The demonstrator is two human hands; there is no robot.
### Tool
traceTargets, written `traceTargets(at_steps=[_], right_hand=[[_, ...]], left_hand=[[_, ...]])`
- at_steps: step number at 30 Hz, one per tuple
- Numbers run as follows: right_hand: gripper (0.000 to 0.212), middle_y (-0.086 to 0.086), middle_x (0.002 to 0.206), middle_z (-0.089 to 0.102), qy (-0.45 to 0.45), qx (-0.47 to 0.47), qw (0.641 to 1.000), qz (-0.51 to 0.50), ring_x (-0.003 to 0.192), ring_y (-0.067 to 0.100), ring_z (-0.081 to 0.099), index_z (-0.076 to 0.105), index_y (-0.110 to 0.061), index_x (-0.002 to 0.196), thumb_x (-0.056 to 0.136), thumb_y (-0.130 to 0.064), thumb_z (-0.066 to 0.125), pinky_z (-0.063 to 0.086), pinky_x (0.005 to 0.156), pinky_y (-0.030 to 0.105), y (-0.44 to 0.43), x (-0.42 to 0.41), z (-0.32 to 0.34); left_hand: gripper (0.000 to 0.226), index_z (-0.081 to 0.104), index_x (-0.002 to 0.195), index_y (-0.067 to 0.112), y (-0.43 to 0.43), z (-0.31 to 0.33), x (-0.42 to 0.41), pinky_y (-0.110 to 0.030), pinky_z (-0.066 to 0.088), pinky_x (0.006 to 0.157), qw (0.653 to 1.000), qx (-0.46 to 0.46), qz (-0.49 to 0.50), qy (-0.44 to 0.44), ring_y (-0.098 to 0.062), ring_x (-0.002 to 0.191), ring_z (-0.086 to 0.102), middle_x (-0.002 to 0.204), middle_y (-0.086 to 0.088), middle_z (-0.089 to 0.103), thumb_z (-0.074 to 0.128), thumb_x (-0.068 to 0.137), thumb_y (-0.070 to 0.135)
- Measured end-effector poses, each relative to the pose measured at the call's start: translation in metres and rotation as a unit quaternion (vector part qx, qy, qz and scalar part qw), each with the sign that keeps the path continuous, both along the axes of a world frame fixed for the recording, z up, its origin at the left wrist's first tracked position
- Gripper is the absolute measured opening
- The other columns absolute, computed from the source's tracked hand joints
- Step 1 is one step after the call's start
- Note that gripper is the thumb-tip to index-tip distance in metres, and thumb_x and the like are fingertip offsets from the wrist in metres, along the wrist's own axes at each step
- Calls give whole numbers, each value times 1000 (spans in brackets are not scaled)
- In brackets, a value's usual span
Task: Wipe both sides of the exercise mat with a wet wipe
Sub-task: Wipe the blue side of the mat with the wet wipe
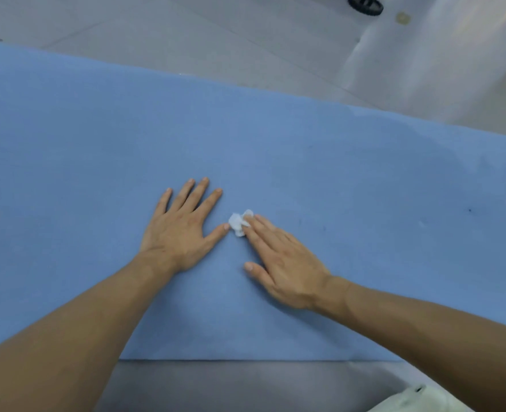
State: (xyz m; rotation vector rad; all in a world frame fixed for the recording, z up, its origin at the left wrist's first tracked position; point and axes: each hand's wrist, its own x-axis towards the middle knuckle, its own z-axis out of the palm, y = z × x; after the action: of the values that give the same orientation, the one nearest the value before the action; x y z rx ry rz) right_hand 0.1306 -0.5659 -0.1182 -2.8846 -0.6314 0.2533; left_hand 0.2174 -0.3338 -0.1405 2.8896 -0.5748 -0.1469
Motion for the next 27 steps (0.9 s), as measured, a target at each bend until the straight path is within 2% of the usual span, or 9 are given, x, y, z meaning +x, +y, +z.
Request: traceTargets(at_steps=[5,8,12,15,18,22,24,27], right_hand=[[78,5,170,-3,24,-18,988,153,156,17,-9,11,-9,162,104,-57,34,3,127,33,24,-48,4],[79,3,171,0,-14,-49,983,176,157,17,-6,13,-10,162,104,-61,30,5,127,35,22,-47,1],[81,1,170,13,-32,-62,996,51,157,15,5,19,-12,162,101,-67,25,11,126,39,-1,-10,-7],[86,-4,168,21,-30,-76,992,-100,156,13,10,24,-19,161,96,-73,7,12,125,44,-35,21,-6],[90,-2,169,17,-26,-79,970,-230,156,15,9,18,-18,161,91,-72,4,6,125,40,-77,36,-7],[90,1,169,14,-14,-27,919,-393,156,18,9,13,-13,161,93,-72,15,12,126,42,-118,39,-12],[92,3,169,16,-23,8,908,-418,155,19,12,14,-12,161,92,-73,15,17,125,45,-127,39,-16],[82,3,166,22,-48,42,935,-348,154,21,19,21,-13,160,93,-61,16,21,124,43,-115,49,-16]], left_hand=[[79,2,161,43,0,0,0,-45,-3,127,1000,4,-1,6,-9,156,-12,170,15,-10,7,90,76],[77,3,161,42,0,-1,1,-46,-2,127,1000,0,-2,4,-10,156,-10,170,14,-8,7,91,74],[74,7,162,42,0,-2,2,-45,-2,127,1000,-8,1,4,-10,157,-8,171,15,-5,7,94,70],[73,4,161,42,-1,-1,1,-45,-2,127,1000,1,2,2,-9,156,-10,170,15,-8,6,94,70],[73,2,162,42,-1,0,1,-45,-3,127,1000,2,4,3,-9,156,-12,170,15,-10,4,94,70],[74,2,162,41,-1,-1,1,-46,-4,127,1000,4,5,6,-9,156,-13,170,14,-10,4,94,70],[73,2,162,41,-2,0,0,-46,-4,127,1000,4,5,7,-10,156,-13,170,15,-11,4,94,70],[74,4,162,41,-3,1,1,-46,-4,127,1000,0,5,7,-11,156,-11,170,14,-9,5,93,69]])
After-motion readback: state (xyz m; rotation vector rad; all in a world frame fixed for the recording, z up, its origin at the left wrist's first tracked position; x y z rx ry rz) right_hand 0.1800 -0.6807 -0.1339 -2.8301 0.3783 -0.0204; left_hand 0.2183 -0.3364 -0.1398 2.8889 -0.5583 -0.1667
